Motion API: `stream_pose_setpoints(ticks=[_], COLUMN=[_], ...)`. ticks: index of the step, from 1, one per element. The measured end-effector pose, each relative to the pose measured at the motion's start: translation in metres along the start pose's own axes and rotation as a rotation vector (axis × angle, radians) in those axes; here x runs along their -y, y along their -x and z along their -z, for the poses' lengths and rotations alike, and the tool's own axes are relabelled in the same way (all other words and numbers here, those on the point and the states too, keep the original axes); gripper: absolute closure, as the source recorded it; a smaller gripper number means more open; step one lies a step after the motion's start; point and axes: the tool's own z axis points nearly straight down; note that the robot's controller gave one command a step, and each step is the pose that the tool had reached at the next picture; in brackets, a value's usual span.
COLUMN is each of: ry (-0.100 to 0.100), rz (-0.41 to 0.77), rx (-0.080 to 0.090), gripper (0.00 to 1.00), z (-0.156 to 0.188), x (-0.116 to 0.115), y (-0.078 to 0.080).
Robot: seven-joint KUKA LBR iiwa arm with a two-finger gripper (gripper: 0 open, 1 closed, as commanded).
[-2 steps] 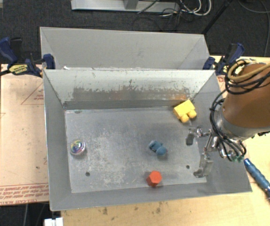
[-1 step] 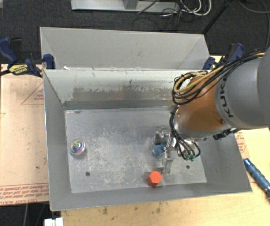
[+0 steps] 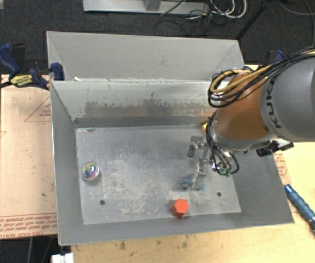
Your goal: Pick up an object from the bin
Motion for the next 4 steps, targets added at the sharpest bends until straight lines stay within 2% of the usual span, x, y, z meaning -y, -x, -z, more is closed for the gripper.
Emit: stream_pose_setpoints(ticks=[1,2,3,4], ry=[0.0,-0.002,-0.002,-0.002], rz=[-0.048,-0.073,-0.071,-0.071], rx=[-0.001,-0.009,-0.007,-0.007], gripper=[0.0,0.0,0.0,1.0], z=[0.019,-0.034,-0.034,-0.033], x=[0.011,0.004,0.003,0.003], y=[0.0,-0.013,-0.013,-0.013])
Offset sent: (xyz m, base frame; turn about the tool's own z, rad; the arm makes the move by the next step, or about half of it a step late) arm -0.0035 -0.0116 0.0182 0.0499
